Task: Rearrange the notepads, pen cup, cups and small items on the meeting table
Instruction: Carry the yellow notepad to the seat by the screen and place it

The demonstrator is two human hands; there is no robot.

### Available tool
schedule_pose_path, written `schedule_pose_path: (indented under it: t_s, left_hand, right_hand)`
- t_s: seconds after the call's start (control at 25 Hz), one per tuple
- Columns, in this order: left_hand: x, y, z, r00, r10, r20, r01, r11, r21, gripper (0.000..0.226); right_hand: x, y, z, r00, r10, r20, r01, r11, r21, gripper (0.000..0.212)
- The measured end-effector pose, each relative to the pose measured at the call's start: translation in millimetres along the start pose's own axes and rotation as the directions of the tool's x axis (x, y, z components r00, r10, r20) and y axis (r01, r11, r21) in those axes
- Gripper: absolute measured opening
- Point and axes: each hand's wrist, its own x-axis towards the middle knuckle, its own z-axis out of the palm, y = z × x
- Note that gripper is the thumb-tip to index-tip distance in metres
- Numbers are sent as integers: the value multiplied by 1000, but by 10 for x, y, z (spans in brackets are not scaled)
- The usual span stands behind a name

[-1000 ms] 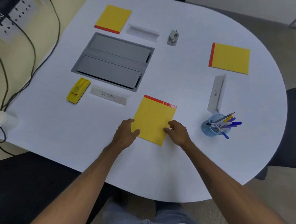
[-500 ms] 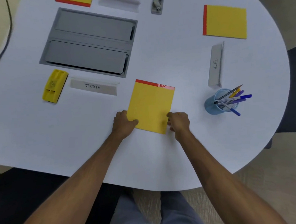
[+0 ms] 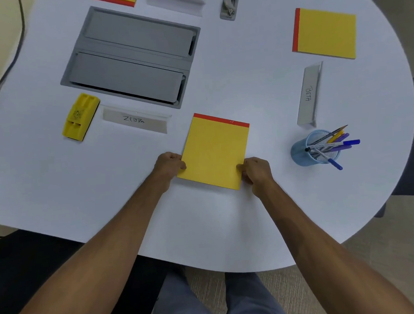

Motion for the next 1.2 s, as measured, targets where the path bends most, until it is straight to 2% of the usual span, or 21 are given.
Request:
schedule_pose_path:
  t_s: [0.28, 0.48, 0.6, 0.76, 0.84, 0.92, 1.08, 1.2]
  left_hand:
    - [-219, 9, -450, 995, 74, 71, -47, 945, -324, 28]
    - [-403, -34, -993, 990, 142, -12, -130, 867, -482, 28]
    - [-545, -127, -1335, 985, 129, -112, -171, 751, -638, 23]
    - [-754, -306, -1729, 964, 69, -255, -256, 483, -837, 22]
    - [-832, -393, -1833, 959, 50, -278, -275, 394, -877, 23]
    - [-909, -510, -1917, 955, 31, -294, -286, 352, -891, 19]
    - [-941, -682, -2075, 950, -27, -312, -288, 316, -904, 31]
    - [-840, -706, -2236, 923, -85, -375, -333, 313, -890, 29]
  right_hand:
    - [-356, -183, -48, 961, -139, 239, 104, 983, 152, 14]
    - [-622, -452, 313, 899, -205, 387, 138, 971, 193, 36]
    - [-797, -596, 635, 868, -241, 434, 161, 964, 214, 37]
    - [-1057, -719, 1150, 828, -278, 487, 166, 951, 260, 35]
    - [-1165, -756, 1397, 816, -294, 497, 179, 947, 266, 34]
    - [-1280, -777, 1686, 808, -302, 506, 189, 946, 263, 35]
    - [-1477, -809, 2336, 812, -296, 503, 193, 949, 248, 35]
    - [-1568, -817, 2762, 790, -315, 526, 222, 947, 233, 34]
